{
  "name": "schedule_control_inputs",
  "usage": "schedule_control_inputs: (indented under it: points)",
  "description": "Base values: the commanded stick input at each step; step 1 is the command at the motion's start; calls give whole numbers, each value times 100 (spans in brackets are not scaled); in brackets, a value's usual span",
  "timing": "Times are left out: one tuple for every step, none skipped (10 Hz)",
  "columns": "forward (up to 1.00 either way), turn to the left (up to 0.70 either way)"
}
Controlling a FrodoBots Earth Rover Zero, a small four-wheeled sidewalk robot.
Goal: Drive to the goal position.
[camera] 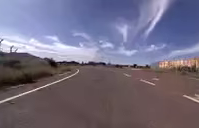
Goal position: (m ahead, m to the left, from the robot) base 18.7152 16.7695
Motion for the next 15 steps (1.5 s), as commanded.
schedule_control_inputs:
  points:
    - [100, 0]
    - [100, 0]
    - [100, 0]
    - [100, 0]
    - [100, 0]
    - [100, 0]
    - [100, 0]
    - [100, 0]
    - [100, 0]
    - [100, 0]
    - [100, 0]
    - [100, 0]
    - [100, 0]
    - [100, 0]
    - [100, 0]
